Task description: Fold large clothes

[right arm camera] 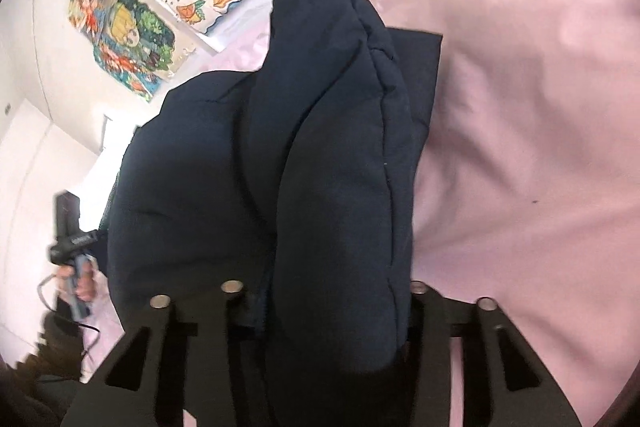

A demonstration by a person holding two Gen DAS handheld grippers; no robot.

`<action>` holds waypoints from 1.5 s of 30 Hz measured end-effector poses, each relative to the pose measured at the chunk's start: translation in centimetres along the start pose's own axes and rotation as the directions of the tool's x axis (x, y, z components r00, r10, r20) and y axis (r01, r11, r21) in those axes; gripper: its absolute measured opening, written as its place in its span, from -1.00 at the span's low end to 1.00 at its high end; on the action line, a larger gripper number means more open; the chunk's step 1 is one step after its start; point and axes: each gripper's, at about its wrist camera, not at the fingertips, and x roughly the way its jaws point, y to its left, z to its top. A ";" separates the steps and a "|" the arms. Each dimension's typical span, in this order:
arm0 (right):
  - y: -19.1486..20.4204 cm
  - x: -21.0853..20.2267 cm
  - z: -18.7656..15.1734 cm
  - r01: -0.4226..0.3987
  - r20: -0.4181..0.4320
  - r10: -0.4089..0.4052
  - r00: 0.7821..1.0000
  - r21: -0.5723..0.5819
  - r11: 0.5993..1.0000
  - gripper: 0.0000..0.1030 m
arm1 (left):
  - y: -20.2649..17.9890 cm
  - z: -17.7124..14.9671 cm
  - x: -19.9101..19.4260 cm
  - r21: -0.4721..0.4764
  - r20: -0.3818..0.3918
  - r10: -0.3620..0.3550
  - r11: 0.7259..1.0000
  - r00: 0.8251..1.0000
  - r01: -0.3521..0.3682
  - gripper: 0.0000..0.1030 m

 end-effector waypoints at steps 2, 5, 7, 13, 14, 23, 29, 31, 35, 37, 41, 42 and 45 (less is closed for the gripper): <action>0.8 -1.2 0.3 0.021 0.006 -0.021 1.000 -0.020 1.000 -0.53 | -1.7 0.2 -1.5 0.033 0.022 0.052 0.998 0.998 -0.053 -0.59; 3.5 -3.8 0.5 0.090 0.009 -0.089 0.996 -0.117 0.989 -0.60 | -3.2 0.5 -3.1 0.048 0.029 0.079 0.996 0.996 -0.080 -0.62; 4.4 -5.4 0.5 0.108 0.008 -0.108 0.994 -0.135 0.985 -0.62 | -4.0 0.2 -4.5 0.062 0.032 0.090 0.994 0.995 -0.092 -0.62; 7.3 -11.7 0.1 0.149 0.053 -0.143 0.988 -0.150 0.977 -0.64 | -6.1 -2.9 -10.3 0.143 0.066 0.130 0.980 0.989 -0.138 -0.63; 7.8 -12.5 -0.1 0.158 0.058 -0.151 0.987 -0.154 0.975 -0.64 | -6.0 -3.7 -11.5 0.151 0.075 0.128 0.979 0.989 -0.139 -0.63; 12.3 -20.3 -5.4 0.194 0.122 -0.173 0.977 -0.179 0.965 -0.63 | -5.5 -10.7 -19.3 0.185 0.167 0.120 0.971 0.979 -0.150 -0.63; 12.6 -21.3 -11.3 0.259 0.164 -0.231 0.959 -0.179 0.949 -0.63 | -5.1 -15.4 -19.2 0.192 0.201 0.128 0.967 0.971 -0.167 -0.62; 12.1 -20.4 -12.4 0.286 0.155 -0.259 0.953 -0.185 0.940 -0.63 | -4.2 -16.7 -17.5 0.177 0.225 0.138 0.968 0.965 -0.180 -0.62; 9.9 -18.5 -13.7 0.305 0.121 -0.287 0.950 -0.176 0.936 -0.60 | -2.7 -18.2 -15.6 0.153 0.261 0.120 0.975 0.958 -0.164 -0.50; 9.1 -17.9 -14.2 0.298 0.106 -0.284 0.953 -0.153 0.942 -0.48 | -2.7 -18.3 -15.3 0.167 0.256 0.139 0.968 0.957 -0.186 -0.43; 7.9 -16.7 -14.7 0.308 0.088 -0.298 0.950 -0.126 0.943 -0.28 | -2.0 -18.2 -14.5 0.126 0.240 0.145 0.976 0.960 -0.179 -0.20; 7.8 -16.5 -14.7 0.313 0.089 -0.304 0.949 -0.123 0.942 -0.24 | -1.8 -18.1 -14.3 0.109 0.235 0.144 0.979 0.961 -0.173 -0.14; 7.6 -16.2 -14.9 0.323 0.095 -0.313 0.945 -0.122 0.939 -0.13 | -1.0 -18.2 -14.3 0.067 0.232 0.124 0.987 0.965 -0.143 -0.01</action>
